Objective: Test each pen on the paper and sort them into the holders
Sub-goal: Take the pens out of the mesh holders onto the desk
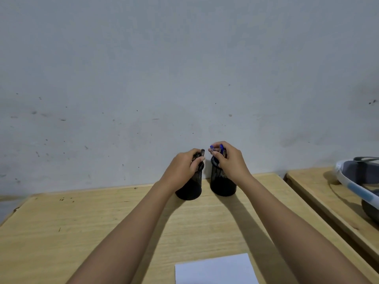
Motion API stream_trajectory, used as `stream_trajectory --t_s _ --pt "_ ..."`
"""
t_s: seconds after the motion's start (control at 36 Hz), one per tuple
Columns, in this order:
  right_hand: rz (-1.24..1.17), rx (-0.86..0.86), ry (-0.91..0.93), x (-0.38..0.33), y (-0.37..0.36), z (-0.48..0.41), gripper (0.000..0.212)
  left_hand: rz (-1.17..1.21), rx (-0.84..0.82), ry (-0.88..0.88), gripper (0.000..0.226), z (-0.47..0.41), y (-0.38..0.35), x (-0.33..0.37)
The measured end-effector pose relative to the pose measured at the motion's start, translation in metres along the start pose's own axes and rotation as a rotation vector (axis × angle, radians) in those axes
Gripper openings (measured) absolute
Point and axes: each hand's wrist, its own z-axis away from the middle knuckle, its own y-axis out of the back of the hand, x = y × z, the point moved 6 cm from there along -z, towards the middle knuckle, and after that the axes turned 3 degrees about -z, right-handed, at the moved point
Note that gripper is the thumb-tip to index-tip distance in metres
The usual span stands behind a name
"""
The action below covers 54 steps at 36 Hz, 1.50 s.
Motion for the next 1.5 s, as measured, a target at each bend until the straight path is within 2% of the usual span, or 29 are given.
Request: stream_trajectory --t_s 0.33,0.58,0.72,0.89,1.14,1.25,1.42,1.5 --pt "-0.076 0.097 0.205 -0.073 0.038 0.014 0.01 0.071 0.098 -0.083 0.03 0.0 0.054 0.054" --pt "0.03 -0.032 0.29 -0.103 0.039 0.062 0.013 0.183 0.07 -0.128 0.023 0.043 0.079 0.079" --pt "0.145 -0.104 0.293 -0.087 0.028 0.092 0.012 0.017 -0.055 -0.109 0.025 0.075 0.073 0.066" --pt "0.391 -0.291 0.238 -0.042 0.012 0.115 0.012 -0.156 -0.187 -0.094 0.024 0.1 0.051 0.039" --pt "0.501 -0.522 0.196 0.005 -0.011 0.115 0.01 0.022 -0.313 -0.009 0.023 0.098 0.001 0.009" --pt "0.519 -0.514 0.119 0.032 -0.01 0.115 0.007 -0.079 -0.39 -0.009 0.024 0.098 -0.024 -0.008" --pt "0.557 -0.477 0.156 0.049 -0.007 0.108 0.021 -0.166 -0.421 -0.068 0.026 0.098 -0.044 -0.022" --pt "0.558 -0.481 0.158 0.052 -0.009 0.107 0.027 -0.204 -0.41 -0.095 0.035 0.099 -0.046 -0.025"
